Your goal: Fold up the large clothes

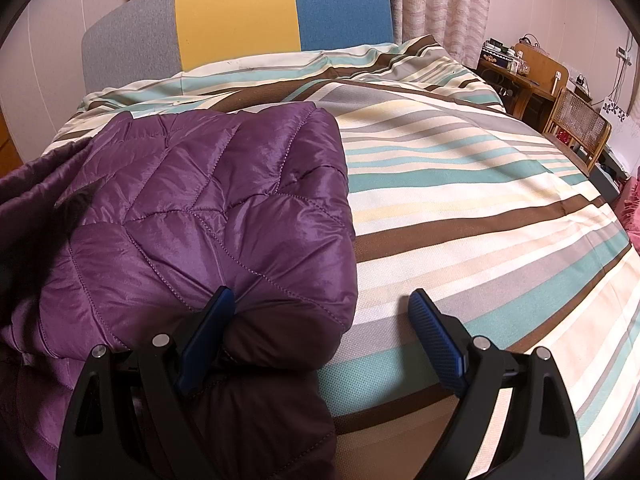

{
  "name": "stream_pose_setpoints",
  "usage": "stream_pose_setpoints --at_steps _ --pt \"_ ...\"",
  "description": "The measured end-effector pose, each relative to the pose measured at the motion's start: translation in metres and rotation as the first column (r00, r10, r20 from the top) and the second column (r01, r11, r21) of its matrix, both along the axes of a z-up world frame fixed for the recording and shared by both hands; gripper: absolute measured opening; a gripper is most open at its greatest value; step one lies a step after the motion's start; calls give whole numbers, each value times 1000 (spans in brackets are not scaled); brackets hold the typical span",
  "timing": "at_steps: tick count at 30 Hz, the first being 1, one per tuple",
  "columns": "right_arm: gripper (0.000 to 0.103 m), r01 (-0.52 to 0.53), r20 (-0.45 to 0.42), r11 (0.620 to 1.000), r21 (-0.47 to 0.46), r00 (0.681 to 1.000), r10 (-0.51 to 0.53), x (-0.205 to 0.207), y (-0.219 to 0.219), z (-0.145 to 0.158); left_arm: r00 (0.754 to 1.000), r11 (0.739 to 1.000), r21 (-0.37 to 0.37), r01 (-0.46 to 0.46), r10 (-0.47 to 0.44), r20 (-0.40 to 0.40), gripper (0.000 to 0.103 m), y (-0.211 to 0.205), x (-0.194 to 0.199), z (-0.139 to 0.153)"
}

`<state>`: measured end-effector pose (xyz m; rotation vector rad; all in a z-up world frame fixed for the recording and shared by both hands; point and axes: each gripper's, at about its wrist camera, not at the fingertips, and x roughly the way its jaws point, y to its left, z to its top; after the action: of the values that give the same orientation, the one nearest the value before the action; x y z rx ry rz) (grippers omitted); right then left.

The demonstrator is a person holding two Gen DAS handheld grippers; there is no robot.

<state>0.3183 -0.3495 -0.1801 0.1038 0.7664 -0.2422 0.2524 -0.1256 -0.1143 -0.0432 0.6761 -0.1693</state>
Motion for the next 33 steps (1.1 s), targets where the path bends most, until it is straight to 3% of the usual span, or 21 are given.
stream_pose_setpoints --at_steps 5,11,16,18,20,22,26,29,33 --pt "89 0 0 1000 0 1000 0 0 0 0 1000 1000 -28 5 -4 17 90 17 -25 6" --pt "89 -12 52 1000 -3 999 12 -8 2 9 987 984 -81 -161 162 3 90 83 -37 10" --pt "93 -115 163 988 -103 978 131 -23 38 48 928 927 -52 -372 370 -40 90 156 -27 3" --pt "94 -173 192 979 -104 963 190 -22 59 62 903 899 -89 -429 423 -79 90 179 -21 -3" --pt "94 -234 192 965 -121 948 255 -12 87 73 888 880 -126 -459 448 -106 90 193 -20 -8" --pt "94 -279 175 950 -139 938 301 1 111 76 888 877 -144 -458 445 -113 90 196 -21 -14" --pt "94 -312 114 930 -196 934 338 34 143 63 893 882 -143 -449 439 -98 90 195 -23 -19" --pt "93 -250 35 925 -287 962 270 55 138 34 894 874 -187 -448 436 -103 90 200 -26 -23" --pt "93 -223 15 944 -242 972 233 66 119 11 894 864 -229 -448 435 -107 90 205 -30 -22"
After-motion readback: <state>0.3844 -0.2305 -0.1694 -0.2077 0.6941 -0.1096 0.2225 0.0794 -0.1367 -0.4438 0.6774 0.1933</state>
